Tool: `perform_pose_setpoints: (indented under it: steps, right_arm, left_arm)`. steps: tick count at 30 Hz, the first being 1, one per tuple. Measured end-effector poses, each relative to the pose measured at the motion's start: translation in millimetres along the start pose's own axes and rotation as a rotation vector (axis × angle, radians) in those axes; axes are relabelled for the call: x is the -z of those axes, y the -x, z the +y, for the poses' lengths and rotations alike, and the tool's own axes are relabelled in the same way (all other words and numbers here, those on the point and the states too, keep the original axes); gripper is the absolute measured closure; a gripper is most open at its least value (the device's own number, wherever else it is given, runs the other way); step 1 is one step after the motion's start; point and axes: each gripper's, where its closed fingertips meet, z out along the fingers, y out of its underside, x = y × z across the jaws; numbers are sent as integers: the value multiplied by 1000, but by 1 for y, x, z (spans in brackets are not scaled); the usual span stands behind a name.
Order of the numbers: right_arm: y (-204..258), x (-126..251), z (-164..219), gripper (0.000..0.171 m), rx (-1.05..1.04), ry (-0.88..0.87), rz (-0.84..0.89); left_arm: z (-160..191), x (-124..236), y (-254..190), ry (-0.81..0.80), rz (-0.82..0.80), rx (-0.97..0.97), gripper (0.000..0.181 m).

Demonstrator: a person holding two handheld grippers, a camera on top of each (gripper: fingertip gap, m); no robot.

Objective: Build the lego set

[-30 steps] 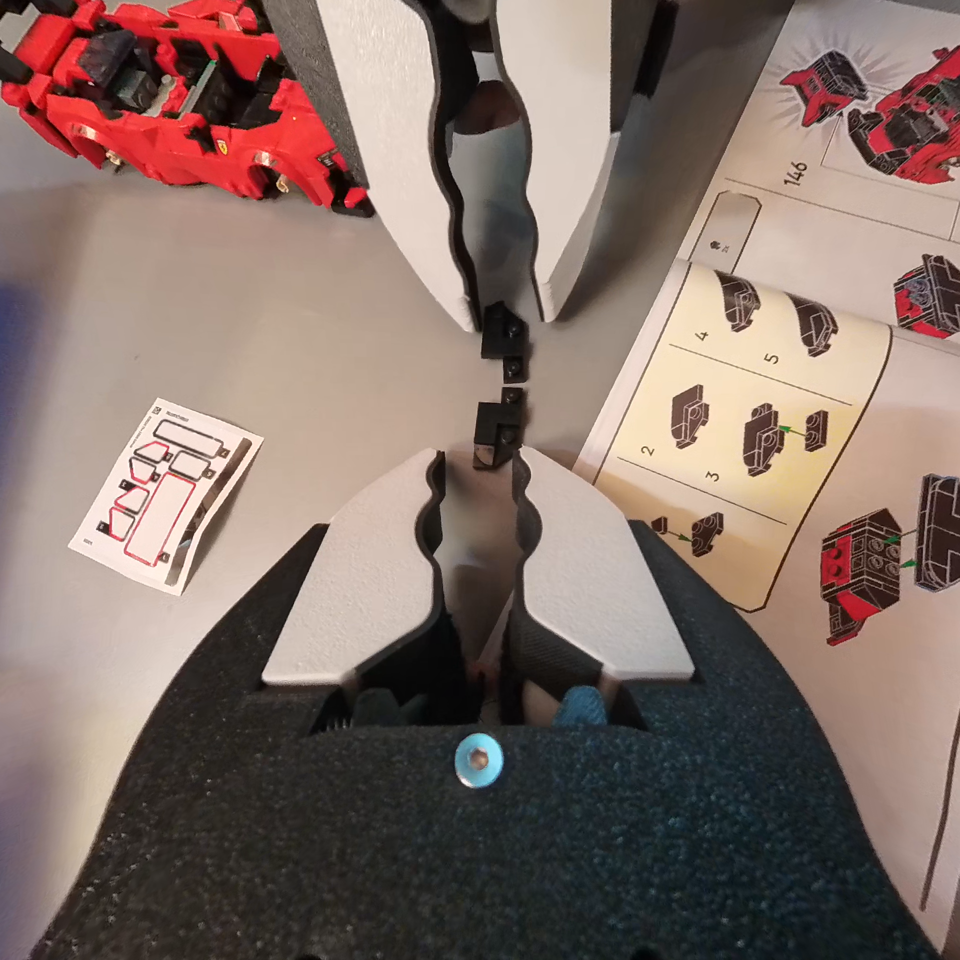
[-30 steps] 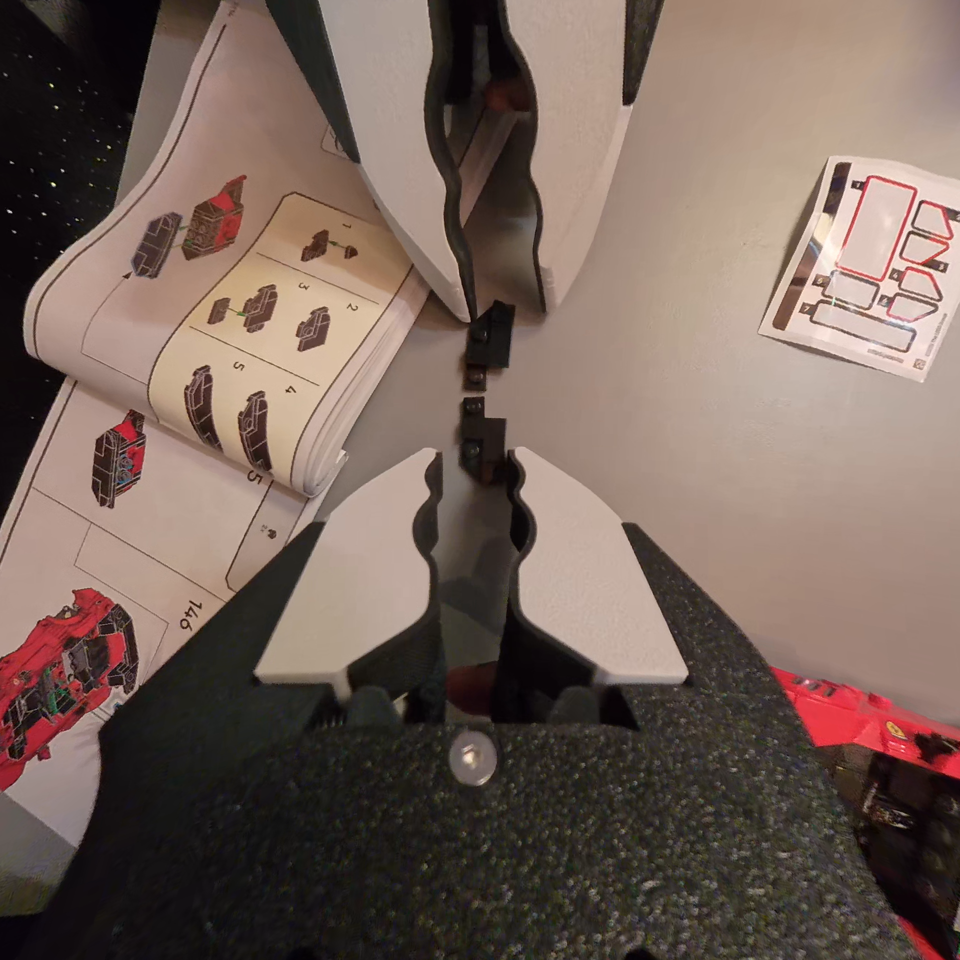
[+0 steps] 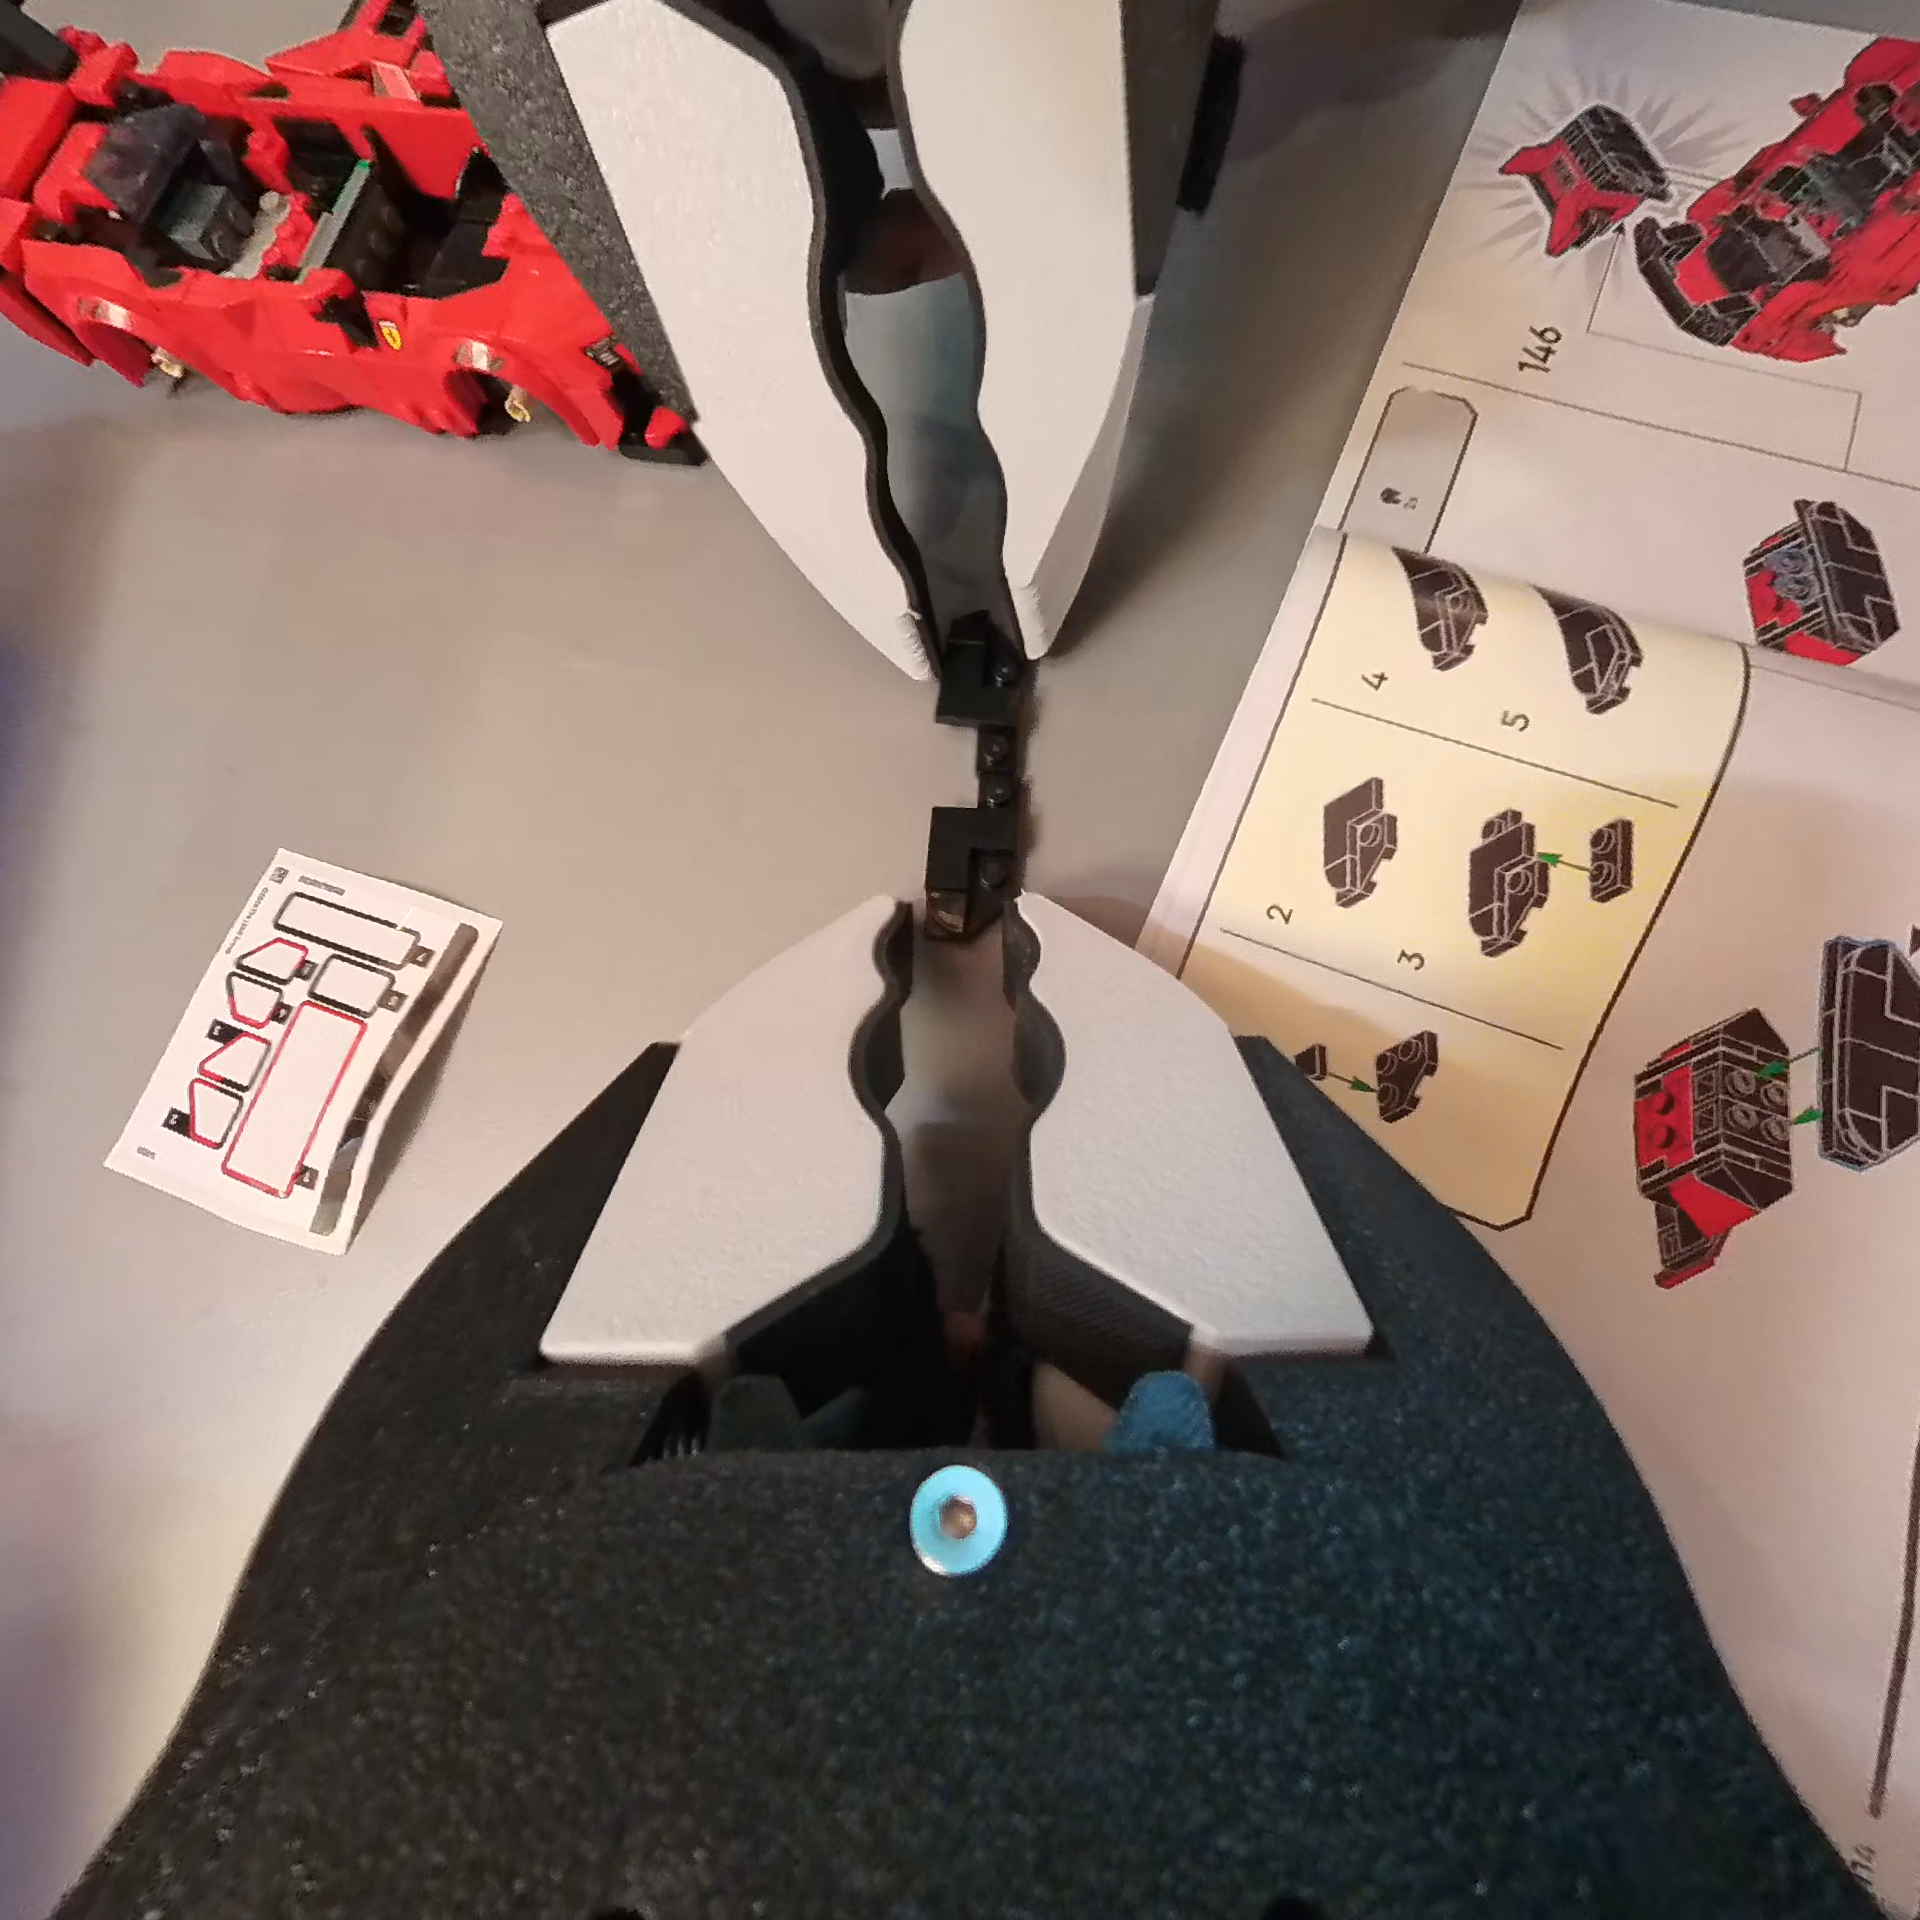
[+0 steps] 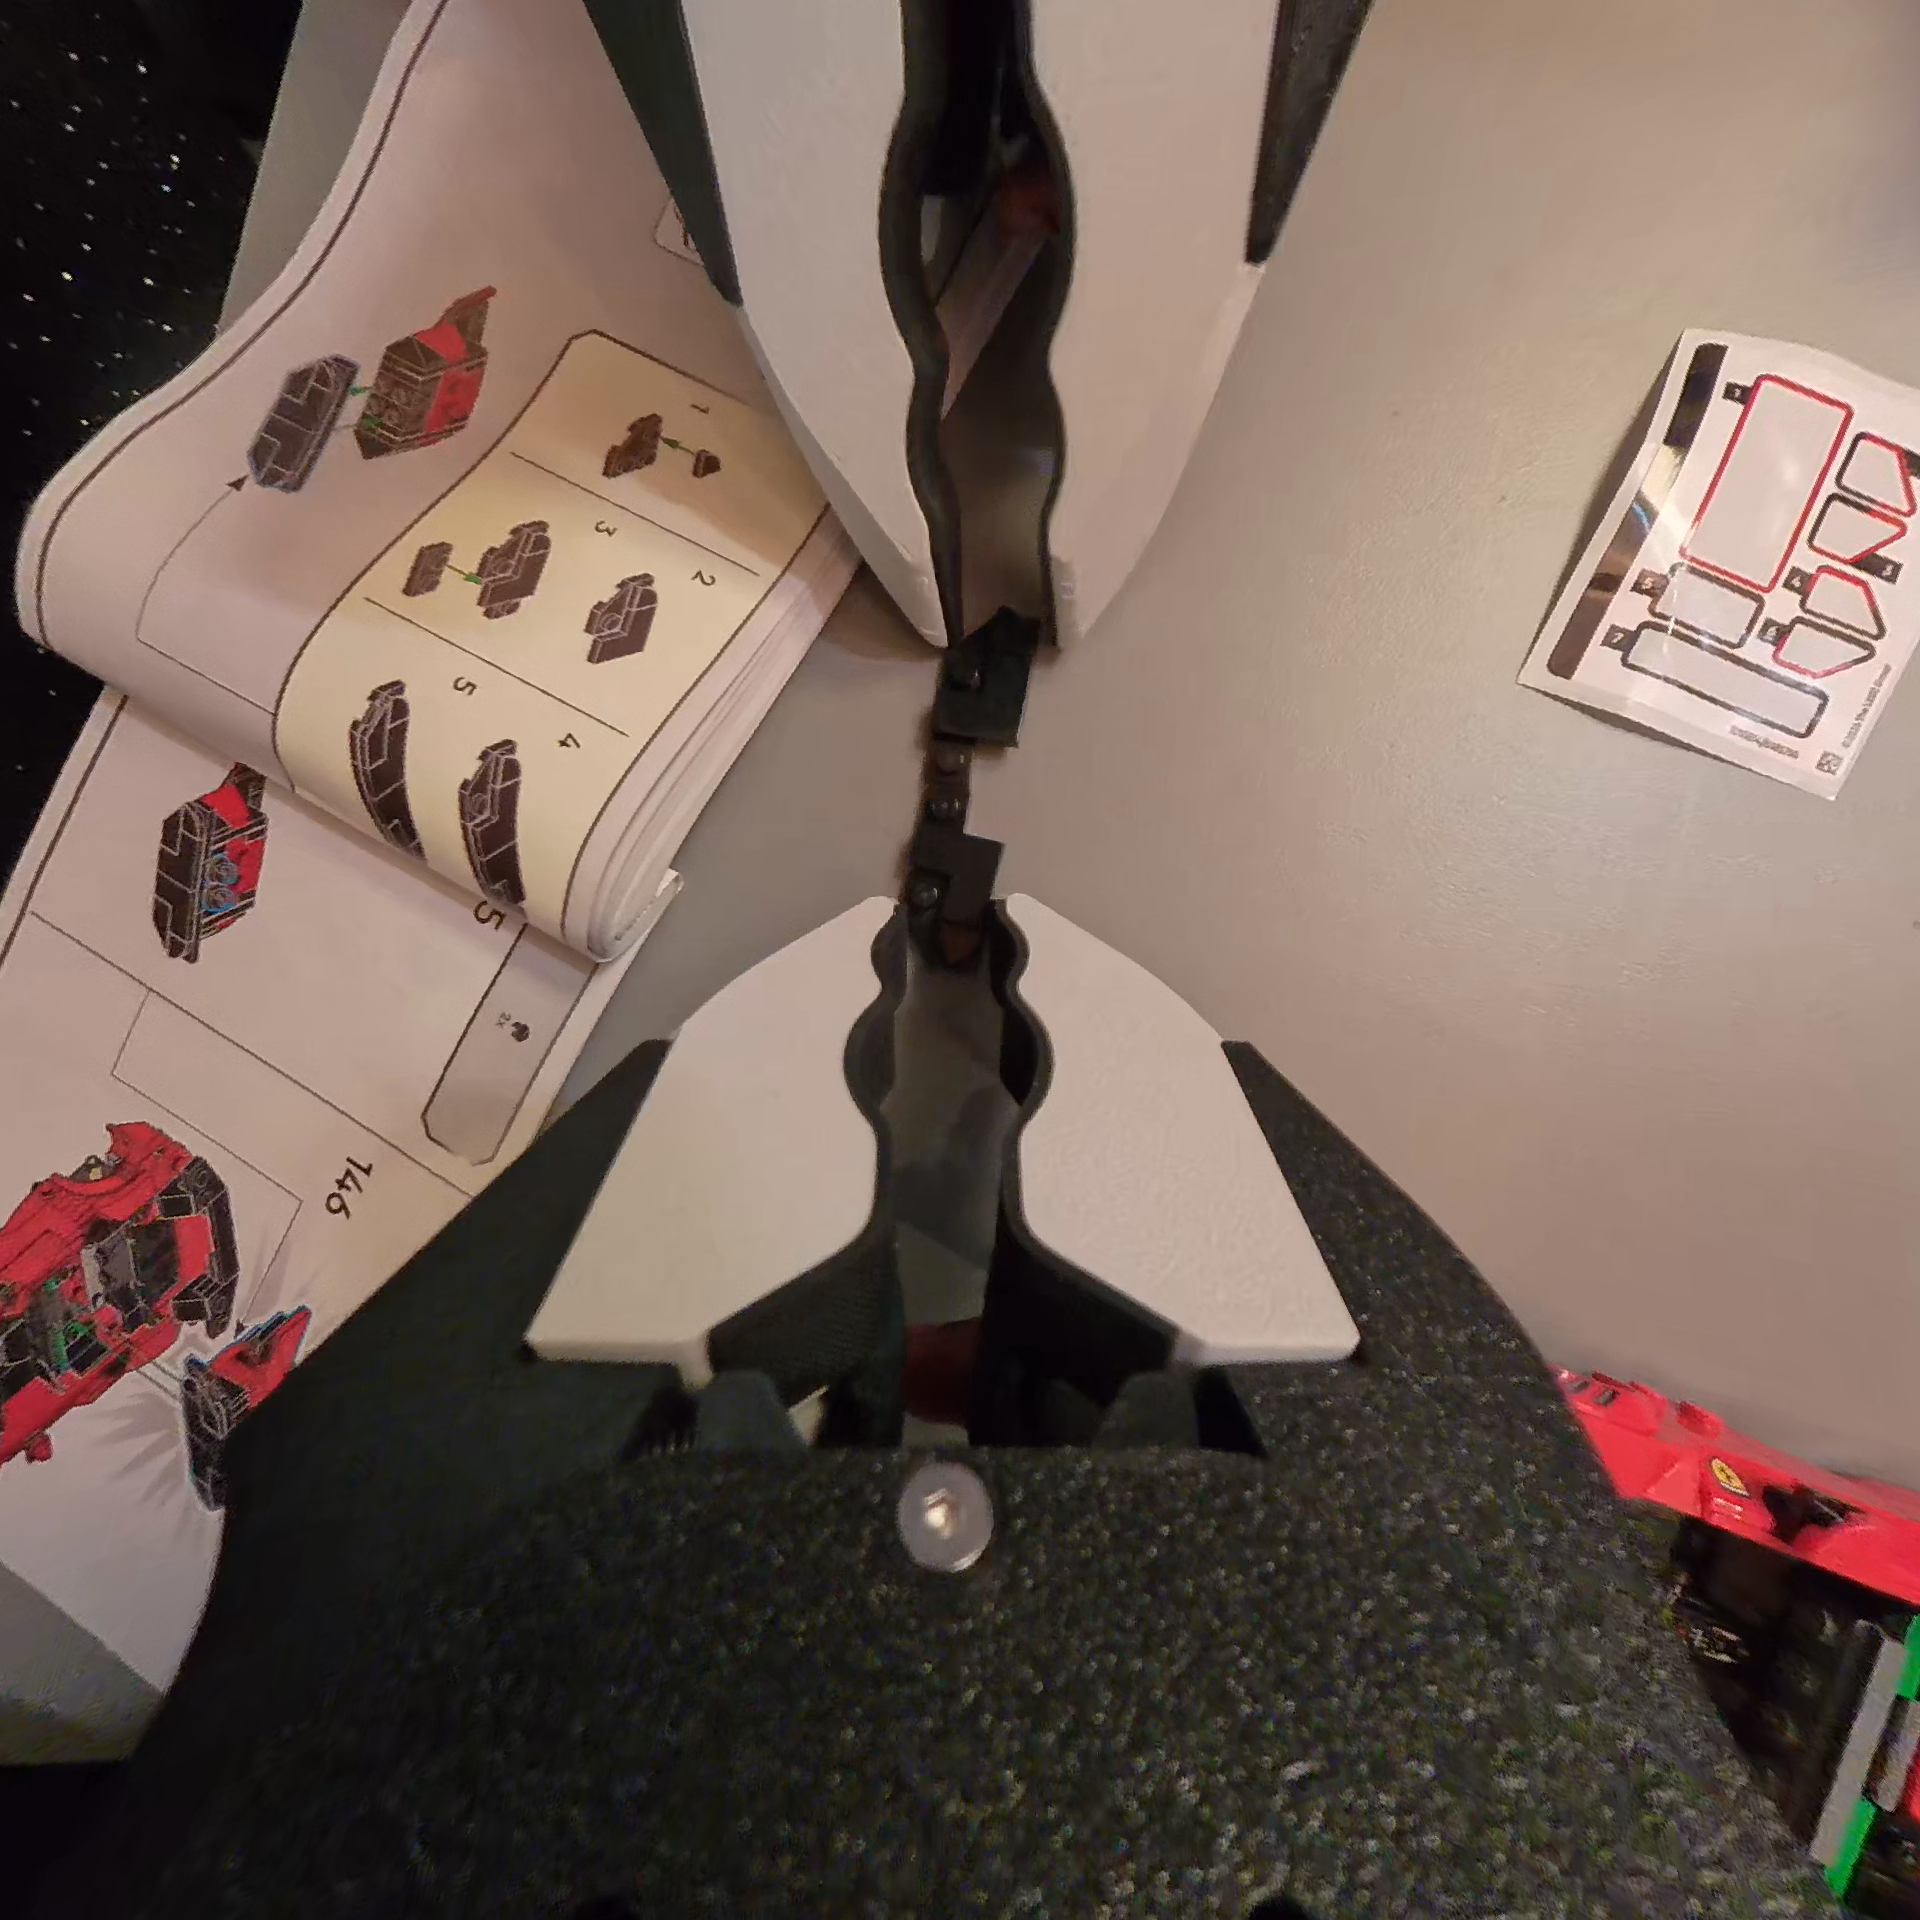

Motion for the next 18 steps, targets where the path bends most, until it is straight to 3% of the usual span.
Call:
perform_pose_setpoints:
  steps: [18]
  right_arm:
    - [4, 4, 3, 151, -10, -12, 36]
  left_arm:
    - [-1, 0, 0, 24, -21, -11, 151]
